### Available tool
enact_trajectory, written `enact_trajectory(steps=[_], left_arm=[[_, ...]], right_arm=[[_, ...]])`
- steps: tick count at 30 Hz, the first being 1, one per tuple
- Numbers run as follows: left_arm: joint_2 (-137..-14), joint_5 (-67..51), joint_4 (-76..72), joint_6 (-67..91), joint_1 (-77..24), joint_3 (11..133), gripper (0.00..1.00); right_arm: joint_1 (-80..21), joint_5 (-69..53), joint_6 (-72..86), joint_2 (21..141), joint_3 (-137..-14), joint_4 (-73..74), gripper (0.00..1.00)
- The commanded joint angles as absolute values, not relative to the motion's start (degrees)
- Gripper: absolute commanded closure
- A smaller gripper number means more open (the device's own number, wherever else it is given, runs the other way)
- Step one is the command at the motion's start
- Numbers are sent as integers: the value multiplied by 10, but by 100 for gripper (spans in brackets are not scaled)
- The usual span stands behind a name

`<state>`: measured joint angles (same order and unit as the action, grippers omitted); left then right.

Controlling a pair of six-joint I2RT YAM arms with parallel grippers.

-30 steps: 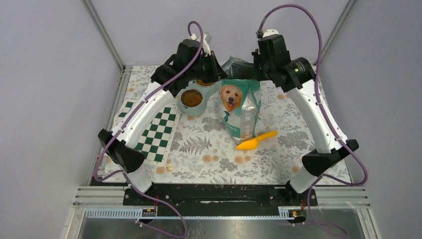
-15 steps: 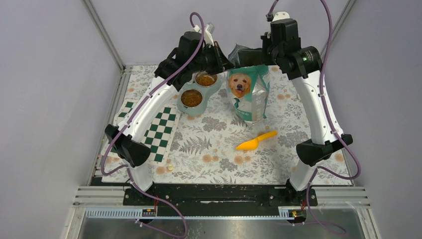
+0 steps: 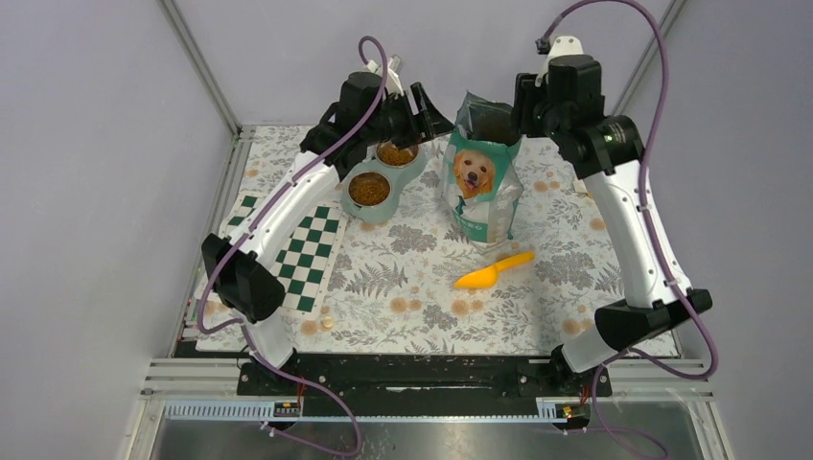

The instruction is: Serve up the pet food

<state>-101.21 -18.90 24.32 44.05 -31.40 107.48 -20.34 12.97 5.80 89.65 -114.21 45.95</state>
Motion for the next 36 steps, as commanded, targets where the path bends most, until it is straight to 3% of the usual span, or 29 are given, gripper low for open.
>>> enact_trajectory(steps=[1, 4, 10, 19, 23, 27, 30, 36], left_arm=[[-968, -180, 208, 410, -303, 1112, 34], [-950, -172, 220, 384, -294, 1110, 31], [-888, -124, 251, 314, -275, 1066, 25], [-793, -77, 254, 281, -240, 954, 22], [-764, -69, 253, 277, -231, 917, 22], [-747, -71, 256, 279, -225, 895, 22], [-739, -74, 262, 279, -221, 884, 22], [-722, -79, 266, 276, -212, 865, 21]], right_arm=[[-203, 128, 72, 867, -1215, 456, 40], [-203, 158, 96, 871, -1276, 509, 31], [-201, 245, 192, 833, -1280, 605, 29], [-191, 347, 366, 607, -851, 568, 28], [-185, 296, 458, 565, -701, 553, 28], [-178, 183, 546, 544, -563, 445, 28], [-178, 132, 627, 556, -488, 388, 25], [-176, 128, 694, 625, -467, 349, 24]])
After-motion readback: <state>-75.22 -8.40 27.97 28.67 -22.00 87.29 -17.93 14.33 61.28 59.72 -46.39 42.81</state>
